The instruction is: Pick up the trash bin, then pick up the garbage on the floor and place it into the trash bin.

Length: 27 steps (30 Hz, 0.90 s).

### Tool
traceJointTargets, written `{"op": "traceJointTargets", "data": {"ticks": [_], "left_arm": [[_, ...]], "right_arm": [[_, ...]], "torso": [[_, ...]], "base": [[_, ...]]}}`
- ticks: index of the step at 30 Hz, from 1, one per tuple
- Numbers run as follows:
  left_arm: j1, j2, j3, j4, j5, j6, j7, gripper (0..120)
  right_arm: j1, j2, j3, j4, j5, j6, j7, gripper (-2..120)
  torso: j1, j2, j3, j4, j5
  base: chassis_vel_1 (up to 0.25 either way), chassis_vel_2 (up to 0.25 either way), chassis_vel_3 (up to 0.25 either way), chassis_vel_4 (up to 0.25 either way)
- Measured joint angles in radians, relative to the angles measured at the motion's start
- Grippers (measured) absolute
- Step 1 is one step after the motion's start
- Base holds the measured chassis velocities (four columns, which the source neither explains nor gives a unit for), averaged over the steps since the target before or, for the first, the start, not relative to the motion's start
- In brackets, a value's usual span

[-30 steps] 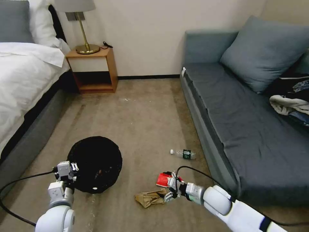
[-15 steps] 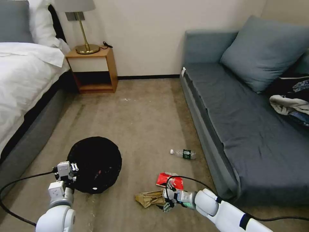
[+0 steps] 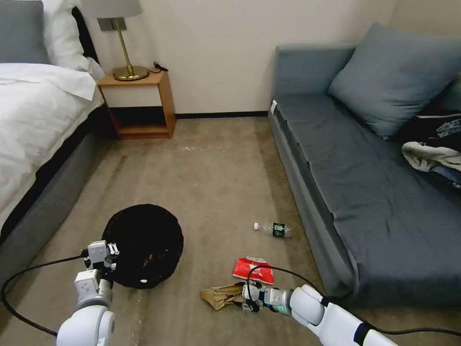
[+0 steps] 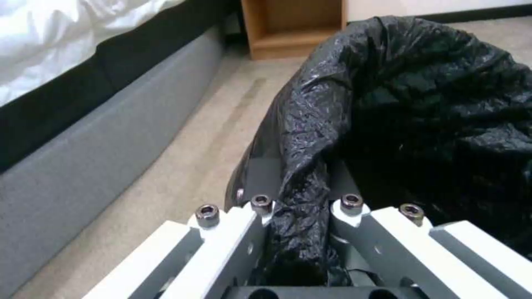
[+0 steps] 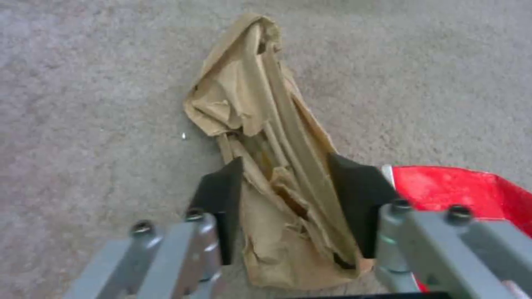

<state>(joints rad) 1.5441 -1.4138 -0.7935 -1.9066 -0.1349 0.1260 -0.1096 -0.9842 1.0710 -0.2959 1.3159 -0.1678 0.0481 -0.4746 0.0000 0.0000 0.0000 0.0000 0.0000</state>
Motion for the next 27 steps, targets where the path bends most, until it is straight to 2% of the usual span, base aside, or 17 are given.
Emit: {"op": "traceJointTargets", "data": {"ticks": [4,5,8,11,18,27], "left_arm": [[0.003,-0.002,0.000,-0.001,0.000,0.000,0.000,7],[0.003,-0.002,0.000,-0.001,0.000,0.000,0.000,7],[0.005,-0.003,0.001,-0.005,0.000,-0.001,0.000,7],[0.007,-0.005,0.003,-0.008,0.000,-0.001,-0.001,7],[0.010,-0.009,0.008,-0.014,0.000,-0.001,-0.001,7],[0.014,-0.016,0.020,-0.016,0.015,-0.008,0.002,7]], "right_arm": [[-0.009,0.007,0.015,-0.007,-0.023,0.016,-0.003,20],[-0.009,0.007,0.015,-0.007,-0.023,0.016,-0.003,20],[-0.016,0.015,0.035,-0.011,-0.034,0.028,-0.002,7],[-0.020,0.018,0.054,-0.009,-0.035,0.036,0.004,0],[-0.028,0.012,0.088,0.027,-0.009,0.051,0.018,0],[-0.025,-0.027,0.123,0.185,0.095,0.066,0.059,0]], "torso": [[0.000,0.000,0.000,0.0000,0.0000],[0.000,0.000,0.000,0.0000,0.0000],[0.000,0.000,0.000,0.0000,0.0000],[0.000,0.000,0.000,0.0000,0.0000],[0.000,0.000,0.000,0.0000,0.0000],[0.000,0.000,0.000,0.0000,0.0001]], "base": [[0.000,0.000,0.000,0.000],[0.000,0.000,0.000,0.000],[0.000,0.000,0.000,0.000],[0.000,0.000,0.000,0.000],[0.000,0.000,0.000,0.000],[0.000,0.000,0.000,0.000]]}}
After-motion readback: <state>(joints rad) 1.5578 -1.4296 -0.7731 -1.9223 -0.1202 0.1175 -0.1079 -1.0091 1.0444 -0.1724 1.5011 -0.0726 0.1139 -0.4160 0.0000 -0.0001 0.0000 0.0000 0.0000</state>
